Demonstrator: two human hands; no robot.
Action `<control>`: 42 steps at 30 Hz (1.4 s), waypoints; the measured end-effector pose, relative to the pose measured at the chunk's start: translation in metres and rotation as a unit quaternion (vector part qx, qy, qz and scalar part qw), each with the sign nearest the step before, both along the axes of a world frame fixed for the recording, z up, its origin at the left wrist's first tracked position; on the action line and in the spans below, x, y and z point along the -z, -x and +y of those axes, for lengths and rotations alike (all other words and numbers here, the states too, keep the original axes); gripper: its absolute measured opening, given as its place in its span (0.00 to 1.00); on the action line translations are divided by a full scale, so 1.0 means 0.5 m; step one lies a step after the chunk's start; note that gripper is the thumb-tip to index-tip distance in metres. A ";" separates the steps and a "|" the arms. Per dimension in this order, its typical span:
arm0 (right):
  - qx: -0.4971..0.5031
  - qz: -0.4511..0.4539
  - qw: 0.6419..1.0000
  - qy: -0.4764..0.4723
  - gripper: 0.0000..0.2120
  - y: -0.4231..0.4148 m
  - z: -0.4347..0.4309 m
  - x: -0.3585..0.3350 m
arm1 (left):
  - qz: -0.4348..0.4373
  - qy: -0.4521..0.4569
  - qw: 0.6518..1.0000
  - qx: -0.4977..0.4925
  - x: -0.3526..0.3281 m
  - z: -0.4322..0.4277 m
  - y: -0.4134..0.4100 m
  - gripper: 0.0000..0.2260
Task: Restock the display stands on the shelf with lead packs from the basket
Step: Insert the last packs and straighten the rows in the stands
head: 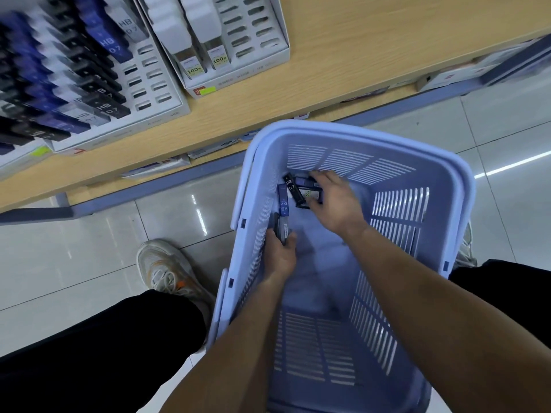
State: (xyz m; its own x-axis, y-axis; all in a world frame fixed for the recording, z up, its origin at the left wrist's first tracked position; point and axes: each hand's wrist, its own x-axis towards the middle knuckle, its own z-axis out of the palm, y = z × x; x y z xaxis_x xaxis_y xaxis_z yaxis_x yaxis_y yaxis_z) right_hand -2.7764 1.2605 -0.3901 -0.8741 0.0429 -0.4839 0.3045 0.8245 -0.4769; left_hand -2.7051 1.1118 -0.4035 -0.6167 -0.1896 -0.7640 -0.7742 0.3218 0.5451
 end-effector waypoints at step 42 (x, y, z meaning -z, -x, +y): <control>0.026 -0.119 0.993 0.010 0.11 -0.051 -0.040 0.009 | 0.026 0.060 0.997 -0.050 0.008 0.026 0.009 0.14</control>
State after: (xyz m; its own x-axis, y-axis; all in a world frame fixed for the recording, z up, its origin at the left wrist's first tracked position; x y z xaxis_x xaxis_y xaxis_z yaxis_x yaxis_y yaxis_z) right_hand -2.7511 1.2403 -0.3948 -0.7322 0.0731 -0.6772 0.4514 0.7965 -0.4022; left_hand -2.7099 1.1247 -0.4075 -0.6280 -0.3394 -0.7003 -0.7776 0.3102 0.5469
